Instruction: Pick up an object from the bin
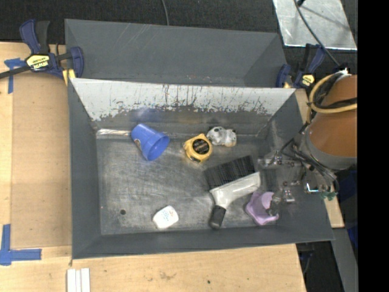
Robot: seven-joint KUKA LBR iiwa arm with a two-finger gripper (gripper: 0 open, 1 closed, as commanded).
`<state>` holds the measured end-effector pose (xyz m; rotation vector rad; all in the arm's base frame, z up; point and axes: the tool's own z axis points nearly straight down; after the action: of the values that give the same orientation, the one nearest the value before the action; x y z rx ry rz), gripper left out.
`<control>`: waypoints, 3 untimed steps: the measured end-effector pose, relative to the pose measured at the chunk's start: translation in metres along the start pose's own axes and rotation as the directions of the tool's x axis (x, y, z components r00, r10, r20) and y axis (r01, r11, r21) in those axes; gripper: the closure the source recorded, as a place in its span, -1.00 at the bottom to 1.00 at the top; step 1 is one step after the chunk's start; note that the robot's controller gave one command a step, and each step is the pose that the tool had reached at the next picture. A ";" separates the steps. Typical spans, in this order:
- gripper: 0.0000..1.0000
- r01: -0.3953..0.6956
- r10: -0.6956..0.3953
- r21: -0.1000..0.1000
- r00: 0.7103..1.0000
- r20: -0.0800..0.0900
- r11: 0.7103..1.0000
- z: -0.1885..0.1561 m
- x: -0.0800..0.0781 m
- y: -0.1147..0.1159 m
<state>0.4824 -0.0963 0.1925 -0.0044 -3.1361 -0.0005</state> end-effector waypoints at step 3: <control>-1.00 0.130 -0.130 0.003 0.991 0.018 0.992 0.112 -0.040 0.011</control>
Offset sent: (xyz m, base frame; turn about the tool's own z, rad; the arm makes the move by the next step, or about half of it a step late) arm 0.0015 0.0236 -0.1225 -0.0559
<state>0.5220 -0.0851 0.0806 0.2008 -3.1475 0.0014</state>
